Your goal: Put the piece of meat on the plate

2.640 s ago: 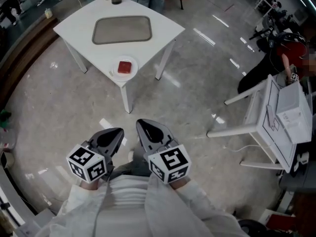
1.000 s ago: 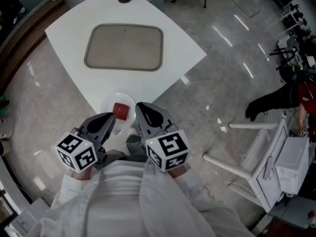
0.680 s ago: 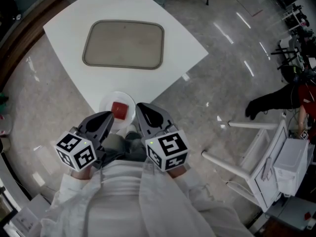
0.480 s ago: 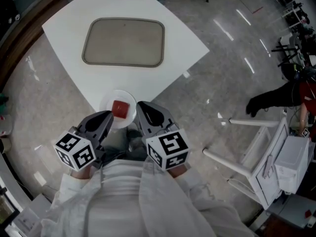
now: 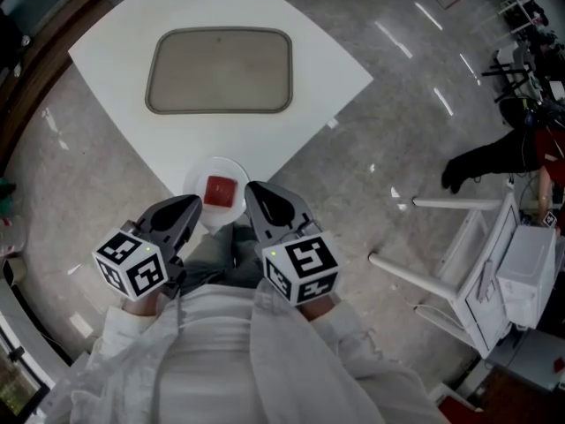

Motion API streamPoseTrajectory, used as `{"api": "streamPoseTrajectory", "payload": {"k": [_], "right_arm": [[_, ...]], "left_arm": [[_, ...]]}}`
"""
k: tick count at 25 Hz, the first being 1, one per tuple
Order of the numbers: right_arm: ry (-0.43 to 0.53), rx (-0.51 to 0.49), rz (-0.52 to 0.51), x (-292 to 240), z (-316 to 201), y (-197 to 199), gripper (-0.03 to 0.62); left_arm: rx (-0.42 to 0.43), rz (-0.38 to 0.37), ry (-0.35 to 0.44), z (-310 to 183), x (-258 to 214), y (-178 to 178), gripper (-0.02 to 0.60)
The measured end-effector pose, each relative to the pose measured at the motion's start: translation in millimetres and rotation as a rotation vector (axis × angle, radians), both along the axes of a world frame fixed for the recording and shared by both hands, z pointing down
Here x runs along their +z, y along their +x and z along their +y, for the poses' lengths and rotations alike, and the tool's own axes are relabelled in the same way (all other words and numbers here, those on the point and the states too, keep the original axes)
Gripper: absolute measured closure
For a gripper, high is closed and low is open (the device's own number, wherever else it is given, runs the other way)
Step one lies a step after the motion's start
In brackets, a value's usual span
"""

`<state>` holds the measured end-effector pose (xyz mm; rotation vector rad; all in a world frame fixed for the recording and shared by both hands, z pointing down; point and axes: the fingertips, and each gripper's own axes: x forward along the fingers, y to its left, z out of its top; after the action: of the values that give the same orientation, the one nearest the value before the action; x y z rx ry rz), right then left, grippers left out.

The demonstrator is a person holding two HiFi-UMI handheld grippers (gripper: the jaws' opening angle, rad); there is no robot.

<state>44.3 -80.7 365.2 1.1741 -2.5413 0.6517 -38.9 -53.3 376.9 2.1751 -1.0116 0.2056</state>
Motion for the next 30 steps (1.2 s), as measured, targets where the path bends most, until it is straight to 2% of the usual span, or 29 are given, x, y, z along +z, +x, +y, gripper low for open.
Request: {"api": "streamPoseTrajectory", "payload": {"k": [8, 12, 19, 23, 30], "right_arm": [[-0.046, 0.038, -0.006, 10.2, 5.3, -5.3, 0.579], [-0.088, 0.051, 0.000, 23.2, 8.6, -5.0, 0.579], [-0.145, 0.067, 0.017, 45.7, 9.2, -4.6, 0.579], [-0.168, 0.074, 0.033, 59.1, 8.0, -5.3, 0.579], [-0.222, 0.110, 0.021, 77.8, 6.1, 0.4, 0.577]], "left_arm": [[0.025, 0.012, -0.059, 4.4, 14.3, -6.8, 0.571], [-0.012, 0.047, -0.088, 2.8, 22.4, -14.6, 0.571], [-0.084, 0.019, -0.106, -4.8, 40.0, -32.1, 0.571], [-0.138, -0.021, -0.106, -11.0, 51.7, -46.3, 0.571], [-0.172, -0.058, -0.146, -11.9, 75.4, -59.2, 0.571]]}}
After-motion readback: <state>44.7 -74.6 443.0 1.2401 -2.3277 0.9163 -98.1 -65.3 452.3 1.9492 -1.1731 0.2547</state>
